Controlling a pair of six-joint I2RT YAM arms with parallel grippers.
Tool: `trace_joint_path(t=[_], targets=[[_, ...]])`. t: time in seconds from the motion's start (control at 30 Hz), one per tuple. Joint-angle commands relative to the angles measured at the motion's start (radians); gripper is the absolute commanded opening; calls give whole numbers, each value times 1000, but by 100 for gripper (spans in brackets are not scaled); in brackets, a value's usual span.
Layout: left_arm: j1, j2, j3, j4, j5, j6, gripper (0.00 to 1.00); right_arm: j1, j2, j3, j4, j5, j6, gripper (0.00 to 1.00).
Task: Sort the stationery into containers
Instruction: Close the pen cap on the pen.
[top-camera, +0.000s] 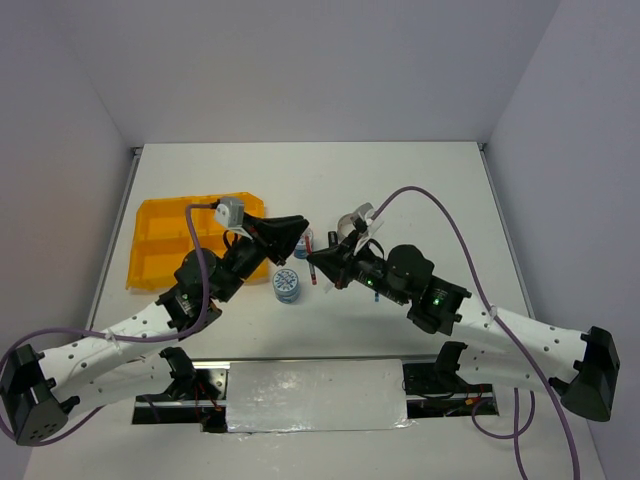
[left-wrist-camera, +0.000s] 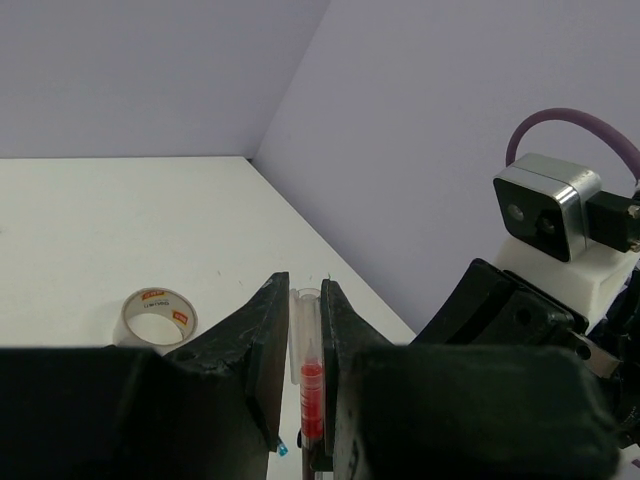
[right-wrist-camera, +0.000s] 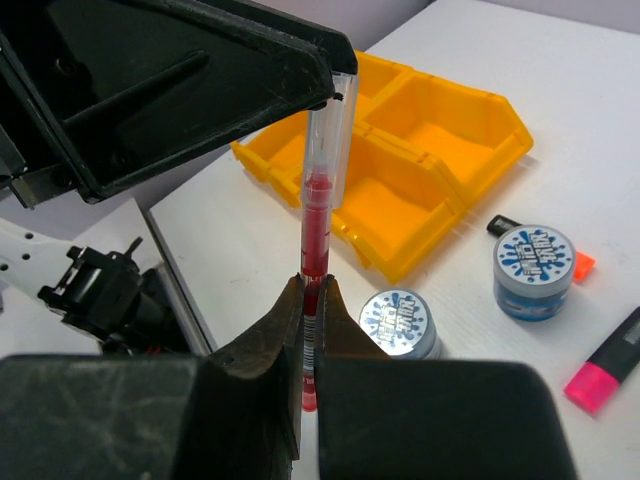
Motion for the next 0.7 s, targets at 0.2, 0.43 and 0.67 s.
trace_joint_path(t=[0.2, 0.43, 0.67], targets=[[-4, 13, 12, -114, 62, -19, 5, 6, -58, 44, 199, -17, -73, 0], [-5, -4, 58, -153, 81, -5, 33, 6, -55, 22, 200, -3, -53, 0], [-5, -56, 53, -148, 108, 7, 56, 6, -69, 5, 197, 18, -50, 0]])
